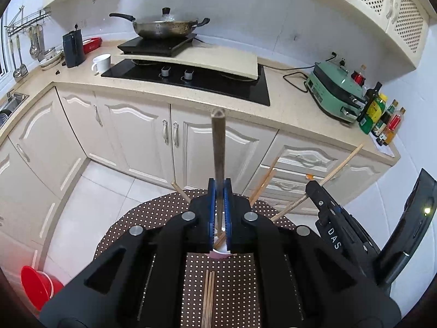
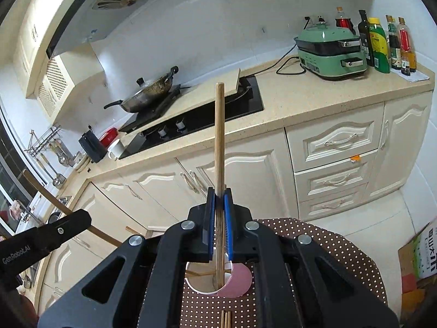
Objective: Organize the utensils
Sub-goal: 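Lower both held chopsticks down into the pink cup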
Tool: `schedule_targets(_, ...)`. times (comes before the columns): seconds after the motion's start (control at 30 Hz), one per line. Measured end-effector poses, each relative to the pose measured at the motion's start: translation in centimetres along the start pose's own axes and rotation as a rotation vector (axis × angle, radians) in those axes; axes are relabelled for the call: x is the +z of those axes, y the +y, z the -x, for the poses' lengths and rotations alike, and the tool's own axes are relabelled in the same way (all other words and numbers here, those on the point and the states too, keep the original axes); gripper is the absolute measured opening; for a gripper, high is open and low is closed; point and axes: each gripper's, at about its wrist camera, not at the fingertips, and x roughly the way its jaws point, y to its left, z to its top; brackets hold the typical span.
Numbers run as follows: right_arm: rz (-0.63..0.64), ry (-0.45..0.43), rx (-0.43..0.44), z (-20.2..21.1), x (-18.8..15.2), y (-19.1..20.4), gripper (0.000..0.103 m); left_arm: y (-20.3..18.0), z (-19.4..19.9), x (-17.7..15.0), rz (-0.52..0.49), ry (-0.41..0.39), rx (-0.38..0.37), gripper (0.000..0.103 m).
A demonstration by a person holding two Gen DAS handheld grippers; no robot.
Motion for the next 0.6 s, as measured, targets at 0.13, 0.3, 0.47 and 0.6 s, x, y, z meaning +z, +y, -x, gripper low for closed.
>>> schedule_targets(0.13,-0.001,0.026,-0.011,-1.1,-0.4,-0.2,0.005,0.3,-1.7,-0.4,0.009,0.034,0.004,0.006)
schedule_targets(0.3,-0.001,0.067,-0.015,-2.5,-1.0,-0.5,0.005,0.6,-3.6,-1.3,0.017,0.085,0.011,0.006)
schedule_targets(0.47,0.003,0.109,-0.015,-3.8,-1.7,-0.6,0.005,1.2,-5.7,-2.2,0.032,0.134,0.02,0.006)
schedule_targets(0.6,-0.01,0.156,-0.007,-4.9,-2.3,-0.9,0.005,2.0,-7.2,-2.8,0.051,0.16,0.022,0.006)
